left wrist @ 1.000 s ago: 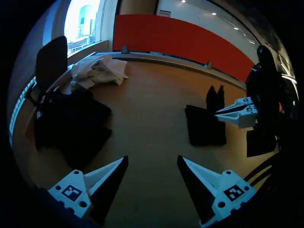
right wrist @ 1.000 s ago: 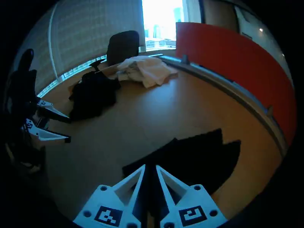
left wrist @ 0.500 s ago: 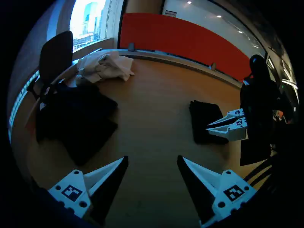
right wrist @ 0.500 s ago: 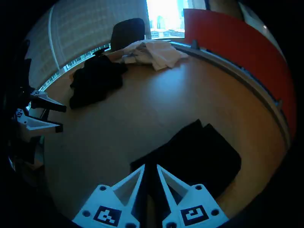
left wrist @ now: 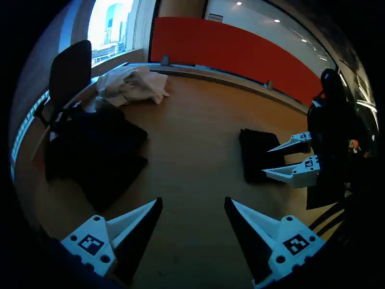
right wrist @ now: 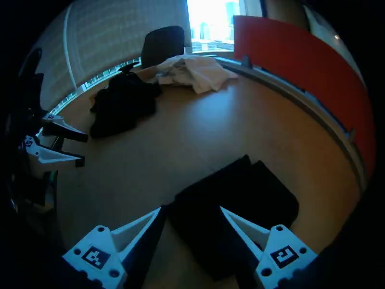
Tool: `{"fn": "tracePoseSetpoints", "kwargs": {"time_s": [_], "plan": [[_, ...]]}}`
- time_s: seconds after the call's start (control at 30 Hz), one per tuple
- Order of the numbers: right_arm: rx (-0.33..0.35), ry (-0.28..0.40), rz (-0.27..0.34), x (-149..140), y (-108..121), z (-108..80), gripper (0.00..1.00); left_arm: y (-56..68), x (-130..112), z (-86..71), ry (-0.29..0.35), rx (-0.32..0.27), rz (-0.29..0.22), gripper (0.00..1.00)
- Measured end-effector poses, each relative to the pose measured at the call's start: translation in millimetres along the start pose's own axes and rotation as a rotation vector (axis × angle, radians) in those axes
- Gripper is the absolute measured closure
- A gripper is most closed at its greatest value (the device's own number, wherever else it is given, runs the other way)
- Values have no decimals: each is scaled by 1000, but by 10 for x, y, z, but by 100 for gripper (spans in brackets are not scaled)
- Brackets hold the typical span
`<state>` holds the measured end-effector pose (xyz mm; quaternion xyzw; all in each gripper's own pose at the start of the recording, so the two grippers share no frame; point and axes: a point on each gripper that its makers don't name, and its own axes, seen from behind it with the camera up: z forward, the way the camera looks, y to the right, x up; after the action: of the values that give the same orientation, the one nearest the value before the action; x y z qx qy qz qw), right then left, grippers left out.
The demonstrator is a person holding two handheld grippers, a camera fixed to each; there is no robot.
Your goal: Fold towel
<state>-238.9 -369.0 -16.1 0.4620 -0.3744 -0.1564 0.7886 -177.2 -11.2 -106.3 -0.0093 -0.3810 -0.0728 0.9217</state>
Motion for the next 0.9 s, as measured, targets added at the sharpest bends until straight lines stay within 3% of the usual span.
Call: {"fn": "tracePoseSetpoints", "kwargs": {"time_s": [0.3, 0.9], "plan": [[-20, 1, 14, -108, 90, -123, 25, 28, 38, 11, 3, 1, 0, 5], [-81, -48, 77, -723, 310, -537, 25, 73, 64, 43, 0, 0, 15, 4]]}}
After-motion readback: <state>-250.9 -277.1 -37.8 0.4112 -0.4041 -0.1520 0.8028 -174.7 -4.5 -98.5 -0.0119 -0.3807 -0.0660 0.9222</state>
